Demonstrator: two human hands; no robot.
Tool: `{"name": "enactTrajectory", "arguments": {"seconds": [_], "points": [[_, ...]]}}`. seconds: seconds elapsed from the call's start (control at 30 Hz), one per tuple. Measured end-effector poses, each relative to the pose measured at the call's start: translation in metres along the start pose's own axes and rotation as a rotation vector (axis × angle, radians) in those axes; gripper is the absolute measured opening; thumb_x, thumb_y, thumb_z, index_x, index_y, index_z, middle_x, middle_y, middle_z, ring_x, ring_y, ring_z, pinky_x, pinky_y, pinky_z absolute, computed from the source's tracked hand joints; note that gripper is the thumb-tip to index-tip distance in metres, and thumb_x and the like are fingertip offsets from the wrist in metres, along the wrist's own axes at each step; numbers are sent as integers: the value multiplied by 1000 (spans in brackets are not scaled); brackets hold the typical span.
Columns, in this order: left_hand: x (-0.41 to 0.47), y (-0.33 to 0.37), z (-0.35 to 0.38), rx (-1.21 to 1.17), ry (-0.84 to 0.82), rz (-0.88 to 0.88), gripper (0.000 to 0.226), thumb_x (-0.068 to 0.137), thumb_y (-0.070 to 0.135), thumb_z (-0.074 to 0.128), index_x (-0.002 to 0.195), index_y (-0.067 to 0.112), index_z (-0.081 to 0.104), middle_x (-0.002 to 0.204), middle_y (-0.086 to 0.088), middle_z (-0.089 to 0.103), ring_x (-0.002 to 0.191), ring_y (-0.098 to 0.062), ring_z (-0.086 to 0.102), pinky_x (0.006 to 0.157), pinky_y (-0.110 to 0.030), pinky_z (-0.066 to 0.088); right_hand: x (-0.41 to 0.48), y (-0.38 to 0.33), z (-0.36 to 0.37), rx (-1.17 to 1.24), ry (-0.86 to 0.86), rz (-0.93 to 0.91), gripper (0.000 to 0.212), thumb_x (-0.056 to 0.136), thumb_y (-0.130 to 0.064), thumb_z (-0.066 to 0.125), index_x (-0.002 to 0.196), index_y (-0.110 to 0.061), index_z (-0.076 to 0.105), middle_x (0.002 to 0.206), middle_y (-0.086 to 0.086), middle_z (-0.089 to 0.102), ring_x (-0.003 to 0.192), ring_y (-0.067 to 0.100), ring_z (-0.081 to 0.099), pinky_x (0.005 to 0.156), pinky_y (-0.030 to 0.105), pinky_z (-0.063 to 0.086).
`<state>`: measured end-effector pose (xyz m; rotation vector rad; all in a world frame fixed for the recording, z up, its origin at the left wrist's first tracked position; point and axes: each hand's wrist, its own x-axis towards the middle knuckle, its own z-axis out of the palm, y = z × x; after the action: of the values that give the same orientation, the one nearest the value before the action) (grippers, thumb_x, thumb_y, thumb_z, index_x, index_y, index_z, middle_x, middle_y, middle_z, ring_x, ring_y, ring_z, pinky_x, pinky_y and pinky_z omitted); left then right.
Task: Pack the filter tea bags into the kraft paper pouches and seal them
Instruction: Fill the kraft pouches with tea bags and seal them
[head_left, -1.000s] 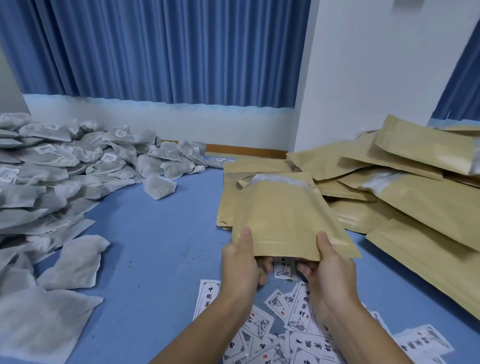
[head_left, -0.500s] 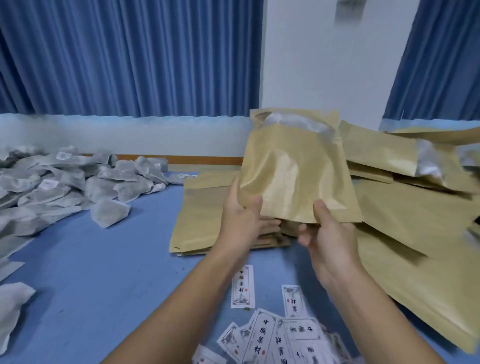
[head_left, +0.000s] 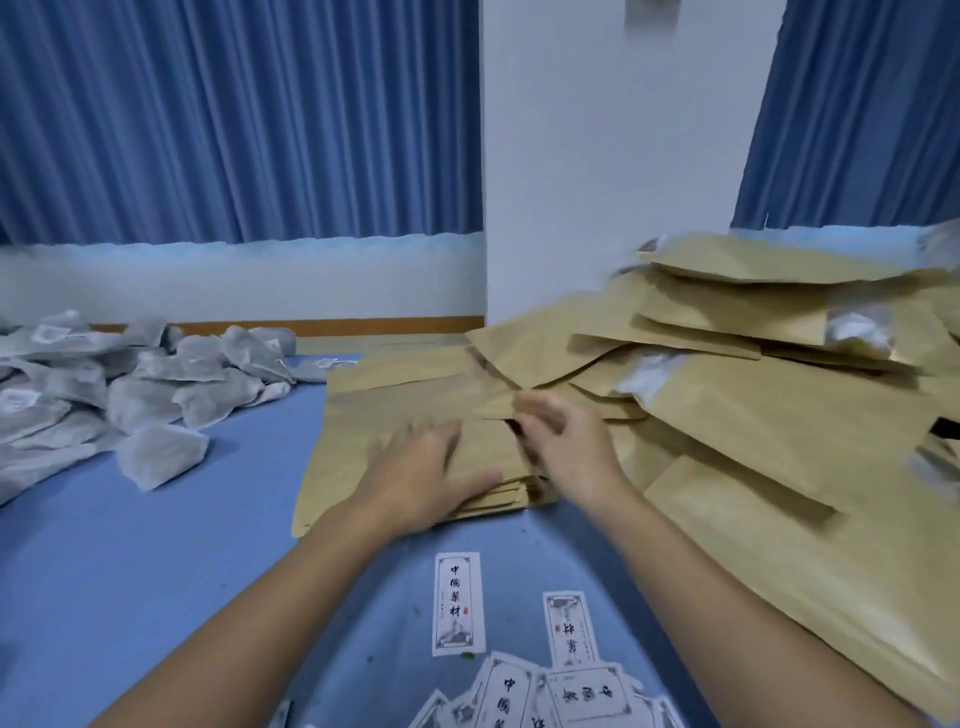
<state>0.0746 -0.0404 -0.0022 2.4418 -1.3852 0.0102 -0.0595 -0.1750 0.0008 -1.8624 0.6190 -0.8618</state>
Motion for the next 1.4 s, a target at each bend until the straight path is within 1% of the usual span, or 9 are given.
{"name": "enactTrajectory", "arguments": {"seconds": [0.13, 0.27, 0.37, 0.57, 0.73, 0.87, 1.0, 1.17, 1.4], "points": [[-22, -33, 2, 351, -141, 95, 101, 77, 85, 48, 149, 18, 25, 152, -7, 30, 140, -28, 31, 108, -53, 33, -21, 7, 43, -614, -278, -303, 34, 101, -15, 47, 132, -15, 62, 139, -1, 60, 132, 16, 50, 115, 34, 31], [-30, -55, -9, 253, -108, 273, 81, 84, 73, 56, 136, 12, 46, 134, -7, 52, 122, -28, 52, 95, -40, 45, -25, -6, 56, -1002, -294, -365, 29, 105, -30, 32, 121, -23, 54, 137, -7, 55, 127, 12, 48, 121, 42, 13], [-34, -76, -23, 55, -117, 269, 82, 73, 80, 61, 129, 20, 57, 118, 1, 67, 105, -23, 62, 89, -32, 49, -24, -19, 55, -998, -448, -344, 40, 103, -50, 37, 127, -25, 57, 142, -11, 53, 124, 21, 49, 118, 43, 22], [-41, -97, -39, -100, -221, 289, 74, 73, 68, 74, 139, 40, 56, 143, 24, 52, 129, 5, 49, 105, -11, 37, -27, -39, 63, -881, -709, -346, 65, 80, -81, 51, 131, -43, 61, 150, -35, 36, 127, 16, 50, 99, 40, 48], [-49, -91, -48, -27, -194, 310, 45, 90, 53, 66, 130, 31, 66, 135, 18, 62, 120, -3, 58, 95, -16, 44, -24, -38, 65, -841, -713, -382, 42, 90, -59, 61, 128, -41, 65, 147, -27, 46, 124, 15, 54, 98, 37, 48], [-58, -76, -39, 334, -154, 397, 16, 92, 32, 56, 95, 17, 62, 117, 4, 64, 101, -20, 60, 77, -35, 48, -25, -40, 66, -894, -708, -400, 30, 92, -44, 63, 121, -39, 69, 145, -28, 48, 122, 17, 55, 89, 35, 50], [-71, -78, -32, 330, 70, 395, 22, 101, 23, 46, 94, 8, 61, 99, -6, 64, 89, -32, 62, 75, -40, 47, -34, -42, 72, -1019, -602, -485, 26, 95, -38, 53, 118, -36, 66, 137, -15, 58, 119, 19, 57, 84, 35, 52], [-90, -81, -12, 222, 722, 640, 9, 87, -1, 71, 96, 0, 71, 104, -16, 68, 92, -32, 66, 75, -37, 52, -40, -44, 74, -1099, -352, -521, 21, 101, -33, 43, 101, -28, 63, 96, -5, 68, 89, 27, 62, 70, 35, 48], [-88, -68, 1, 362, 797, 499, 21, 92, -1, 53, 99, 8, 70, 97, -10, 65, 76, -29, 53, 61, -39, 41, -42, -50, 72, -1006, -289, -527, 19, 98, -34, 48, 91, -25, 63, 87, -4, 68, 84, 29, 60, 72, 38, 49]]}}
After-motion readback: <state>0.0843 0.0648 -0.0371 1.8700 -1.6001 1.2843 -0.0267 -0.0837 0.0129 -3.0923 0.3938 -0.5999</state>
